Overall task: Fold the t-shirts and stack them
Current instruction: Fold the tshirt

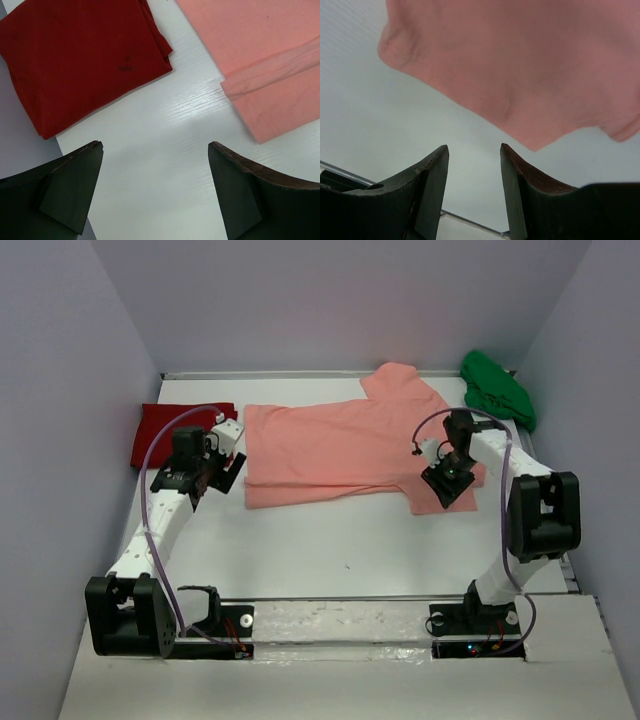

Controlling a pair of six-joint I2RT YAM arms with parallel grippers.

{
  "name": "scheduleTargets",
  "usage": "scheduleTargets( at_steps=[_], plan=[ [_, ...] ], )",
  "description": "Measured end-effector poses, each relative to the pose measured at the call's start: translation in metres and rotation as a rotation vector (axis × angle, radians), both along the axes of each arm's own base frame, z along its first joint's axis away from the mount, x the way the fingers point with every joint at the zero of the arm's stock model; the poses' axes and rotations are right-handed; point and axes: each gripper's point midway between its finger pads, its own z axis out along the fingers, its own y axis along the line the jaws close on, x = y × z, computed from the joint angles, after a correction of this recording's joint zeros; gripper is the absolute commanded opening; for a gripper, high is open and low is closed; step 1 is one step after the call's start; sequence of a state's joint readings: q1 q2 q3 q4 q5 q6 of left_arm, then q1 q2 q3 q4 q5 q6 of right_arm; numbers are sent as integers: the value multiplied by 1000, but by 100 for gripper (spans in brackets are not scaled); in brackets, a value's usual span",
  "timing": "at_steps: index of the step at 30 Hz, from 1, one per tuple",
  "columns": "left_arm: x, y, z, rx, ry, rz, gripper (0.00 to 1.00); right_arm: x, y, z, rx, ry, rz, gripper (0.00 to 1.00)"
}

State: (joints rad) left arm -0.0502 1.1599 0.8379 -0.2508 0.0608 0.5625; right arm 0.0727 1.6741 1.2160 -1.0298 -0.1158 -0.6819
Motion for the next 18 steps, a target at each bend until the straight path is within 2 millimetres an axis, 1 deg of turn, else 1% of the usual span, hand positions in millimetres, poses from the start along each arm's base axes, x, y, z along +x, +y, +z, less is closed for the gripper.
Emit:
scheduleTargets(
  at_steps=[2,4,7,10,15,18],
  plan=[
    [0,1,-1,0,2,3,99,4,8,-8,-5,4,35,52],
    [-1,2,-1,0,3,7,99,7,14,-19,-10,24,68,52],
    [-2,5,-4,2,10,13,99,10,20,-36,-24,49,108,51],
    [-3,6,-6,4,15,15,99,11,18,-45,-40,64,115,52],
    [-3,7,-6,7,16,19,99,15,12,-50,-72,42,129,52],
    [-3,8,-10,8,26,21,99,17,8,-52,-104,26,150,41]
  ],
)
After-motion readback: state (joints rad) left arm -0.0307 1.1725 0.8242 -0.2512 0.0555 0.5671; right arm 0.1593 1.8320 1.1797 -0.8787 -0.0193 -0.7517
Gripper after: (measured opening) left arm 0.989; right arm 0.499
